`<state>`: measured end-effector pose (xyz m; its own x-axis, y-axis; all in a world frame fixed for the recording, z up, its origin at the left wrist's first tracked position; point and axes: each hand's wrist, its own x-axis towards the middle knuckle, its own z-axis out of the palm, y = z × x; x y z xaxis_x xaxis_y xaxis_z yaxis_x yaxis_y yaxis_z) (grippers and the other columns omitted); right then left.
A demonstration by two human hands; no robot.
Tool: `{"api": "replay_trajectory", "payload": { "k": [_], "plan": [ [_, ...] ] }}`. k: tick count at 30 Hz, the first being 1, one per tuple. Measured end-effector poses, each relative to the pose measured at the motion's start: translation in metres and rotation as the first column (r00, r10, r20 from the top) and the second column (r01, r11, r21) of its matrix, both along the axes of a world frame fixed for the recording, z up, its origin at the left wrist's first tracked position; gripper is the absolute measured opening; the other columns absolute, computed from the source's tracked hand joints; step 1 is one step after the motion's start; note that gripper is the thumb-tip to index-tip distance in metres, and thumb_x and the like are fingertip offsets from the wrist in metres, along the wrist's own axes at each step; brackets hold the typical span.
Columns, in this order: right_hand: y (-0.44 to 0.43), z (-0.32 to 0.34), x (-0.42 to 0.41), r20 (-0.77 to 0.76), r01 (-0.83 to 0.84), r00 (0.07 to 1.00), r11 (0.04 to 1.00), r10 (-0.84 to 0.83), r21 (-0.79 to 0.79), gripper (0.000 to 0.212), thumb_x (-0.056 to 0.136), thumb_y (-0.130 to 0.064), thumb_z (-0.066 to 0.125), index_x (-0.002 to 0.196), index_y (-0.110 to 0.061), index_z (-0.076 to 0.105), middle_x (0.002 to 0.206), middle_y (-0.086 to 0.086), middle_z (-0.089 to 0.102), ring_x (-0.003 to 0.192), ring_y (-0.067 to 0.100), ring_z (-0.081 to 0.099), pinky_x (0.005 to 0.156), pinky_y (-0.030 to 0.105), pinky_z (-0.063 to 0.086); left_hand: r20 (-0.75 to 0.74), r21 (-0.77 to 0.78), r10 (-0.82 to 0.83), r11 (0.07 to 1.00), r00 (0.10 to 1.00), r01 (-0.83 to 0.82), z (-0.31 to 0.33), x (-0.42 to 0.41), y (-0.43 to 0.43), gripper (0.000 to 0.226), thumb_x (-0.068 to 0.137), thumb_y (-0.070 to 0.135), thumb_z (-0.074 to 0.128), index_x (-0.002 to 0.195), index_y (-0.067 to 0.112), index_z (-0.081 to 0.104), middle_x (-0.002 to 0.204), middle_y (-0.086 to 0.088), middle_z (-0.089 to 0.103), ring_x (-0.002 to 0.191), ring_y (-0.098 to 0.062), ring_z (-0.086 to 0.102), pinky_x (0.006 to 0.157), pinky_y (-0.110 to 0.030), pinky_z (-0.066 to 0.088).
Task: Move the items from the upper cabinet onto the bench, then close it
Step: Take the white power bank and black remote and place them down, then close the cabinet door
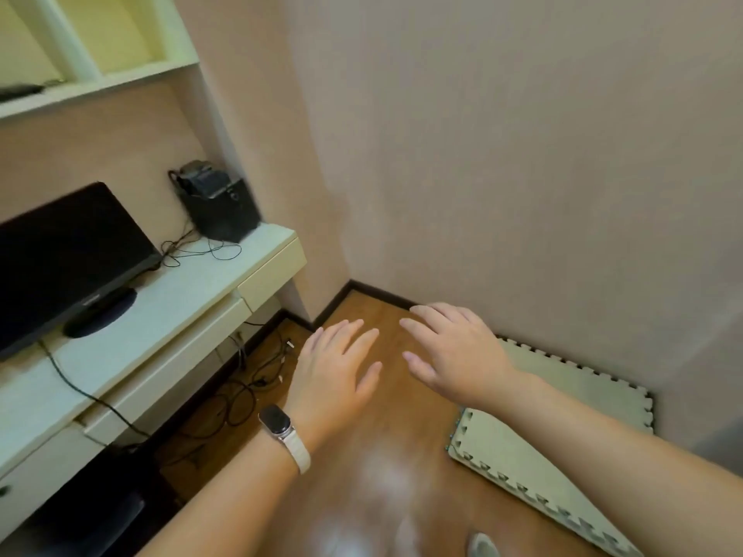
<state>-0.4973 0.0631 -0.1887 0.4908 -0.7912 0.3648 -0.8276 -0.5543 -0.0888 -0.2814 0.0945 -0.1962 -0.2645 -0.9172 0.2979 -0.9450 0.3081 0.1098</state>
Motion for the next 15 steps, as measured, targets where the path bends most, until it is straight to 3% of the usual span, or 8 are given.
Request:
{"api": "replay_trajectory", "payload": {
  "k": [7,15],
  "plan": [
    [-0.104,0.018,-0.024,0.014,-0.165,0.986,0.986,0.165,-0.040,0.050,0.089,-0.048,0.047,0.124,-0.017,0.063,0.125,0.005,0.063,0.117,0.028,0.057,0.095,0.041,0.046,0.050,-0.061,0.148,0.988,0.988,-0.145,0.025,-0.024,-0.073,0.047,0.092,0.044,0.046,0.131,0.022,0.060,0.134,-0.001,0.059,0.128,-0.021,0.051,0.109,-0.039,0.029],
    [-0.177,0.034,0.008,0.057,-0.331,0.941,0.942,0.334,-0.053,0.048,0.088,-0.047,0.047,0.122,-0.017,0.063,0.123,0.006,0.064,0.114,0.029,0.058,0.092,0.041,0.048,0.046,-0.075,0.347,0.936,0.937,-0.344,0.050,-0.004,-0.093,0.046,0.093,0.043,0.048,0.133,0.022,0.057,0.136,-0.001,0.058,0.128,-0.022,0.050,0.108,-0.046,0.040]
  ]
}}
